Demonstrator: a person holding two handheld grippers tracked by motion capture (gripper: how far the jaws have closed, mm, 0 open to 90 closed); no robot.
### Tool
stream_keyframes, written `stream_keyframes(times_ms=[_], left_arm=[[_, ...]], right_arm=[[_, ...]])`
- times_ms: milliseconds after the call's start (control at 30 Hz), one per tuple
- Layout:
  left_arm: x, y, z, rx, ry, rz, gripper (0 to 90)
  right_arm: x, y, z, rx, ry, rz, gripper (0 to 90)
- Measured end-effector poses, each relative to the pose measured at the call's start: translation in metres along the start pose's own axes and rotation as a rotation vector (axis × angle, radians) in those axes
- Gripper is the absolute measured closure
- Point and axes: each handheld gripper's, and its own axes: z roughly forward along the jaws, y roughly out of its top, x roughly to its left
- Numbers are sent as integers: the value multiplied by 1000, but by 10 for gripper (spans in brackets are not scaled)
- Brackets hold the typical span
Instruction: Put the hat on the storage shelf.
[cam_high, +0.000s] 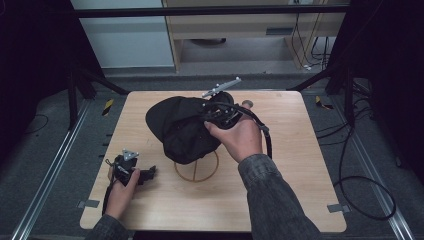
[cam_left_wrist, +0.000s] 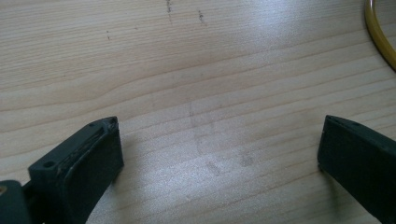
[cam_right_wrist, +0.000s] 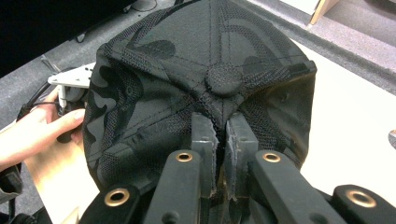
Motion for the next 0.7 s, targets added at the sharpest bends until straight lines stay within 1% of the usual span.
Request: stream_keyframes(times_ms=[333,533,633,700], left_arm=[[0,0,0,-1,0,-1,0],[0,0,0,-1,0,-1,0],[0,0,0,-1,0,-1,0],[0,0,0,-1,0,0,0]], right_arm=[[-1,0,-1,-16,4,-2,802],[-1,0,-2,-28,4,-4,743],[-2,-1,-5,-36,3,4,667],[-3,-1,-6,-39,0,12,650]])
